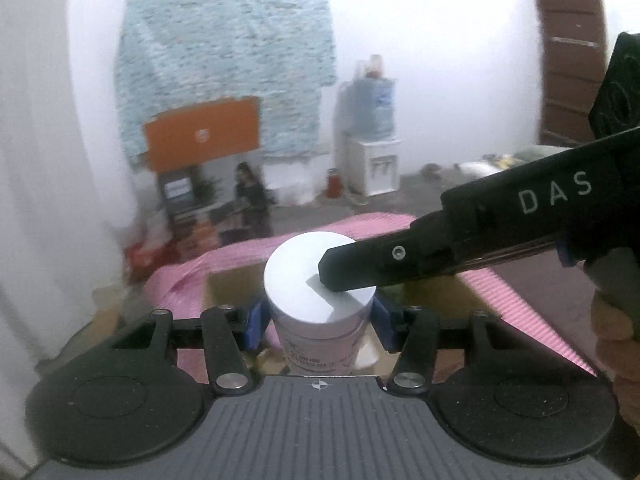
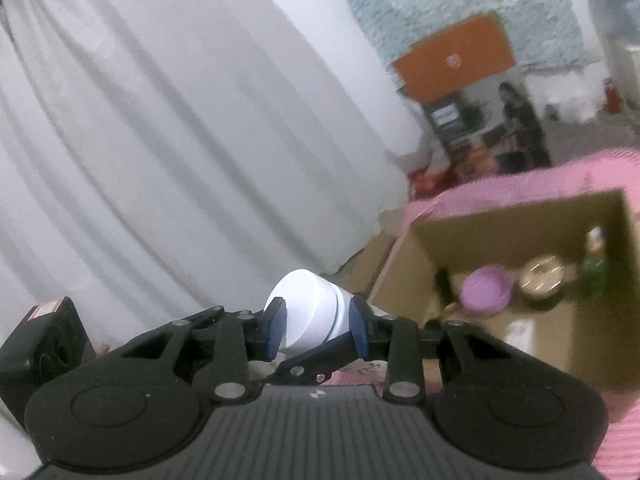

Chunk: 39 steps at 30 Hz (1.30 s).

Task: Organize rigid objects
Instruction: 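Carry the white pill jar into the box and open the right gripper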

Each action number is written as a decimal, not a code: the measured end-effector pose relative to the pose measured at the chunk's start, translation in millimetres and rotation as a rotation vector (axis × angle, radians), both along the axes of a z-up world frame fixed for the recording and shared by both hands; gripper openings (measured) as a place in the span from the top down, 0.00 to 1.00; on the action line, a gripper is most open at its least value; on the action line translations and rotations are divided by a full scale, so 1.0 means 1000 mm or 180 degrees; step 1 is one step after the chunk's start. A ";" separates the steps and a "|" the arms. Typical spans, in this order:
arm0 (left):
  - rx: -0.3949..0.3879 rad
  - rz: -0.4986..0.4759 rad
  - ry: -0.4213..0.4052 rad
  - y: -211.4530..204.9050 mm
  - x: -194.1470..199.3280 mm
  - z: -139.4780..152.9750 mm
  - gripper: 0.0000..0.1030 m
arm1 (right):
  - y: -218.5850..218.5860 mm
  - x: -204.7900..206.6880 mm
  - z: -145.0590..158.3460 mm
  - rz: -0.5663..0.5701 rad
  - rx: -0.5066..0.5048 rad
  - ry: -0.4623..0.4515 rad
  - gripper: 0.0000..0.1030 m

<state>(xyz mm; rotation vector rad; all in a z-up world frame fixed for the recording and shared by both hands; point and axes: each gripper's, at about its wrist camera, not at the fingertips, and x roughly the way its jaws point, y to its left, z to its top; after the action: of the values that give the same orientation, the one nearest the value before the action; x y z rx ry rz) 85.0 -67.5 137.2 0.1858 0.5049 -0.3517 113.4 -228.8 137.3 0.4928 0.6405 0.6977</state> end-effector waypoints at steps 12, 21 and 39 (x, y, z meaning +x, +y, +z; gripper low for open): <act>0.0003 -0.0351 0.0647 -0.069 0.078 -0.049 0.49 | -0.083 0.062 -0.048 -0.0446 0.0034 0.0599 0.63; 0.0051 -0.0343 0.1140 -0.079 0.110 -0.095 0.49 | -0.102 0.092 -0.103 -0.0479 0.0000 0.1024 0.63; 0.0031 -0.0465 0.1153 -0.094 0.110 -0.103 0.30 | -0.093 0.095 -0.100 -0.0588 -0.0495 0.0781 0.58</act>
<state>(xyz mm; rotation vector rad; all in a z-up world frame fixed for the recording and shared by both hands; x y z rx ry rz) 195.2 -161.1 34.2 0.1693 0.8530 -0.5298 208.6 -321.8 37.3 0.4900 0.8607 0.4117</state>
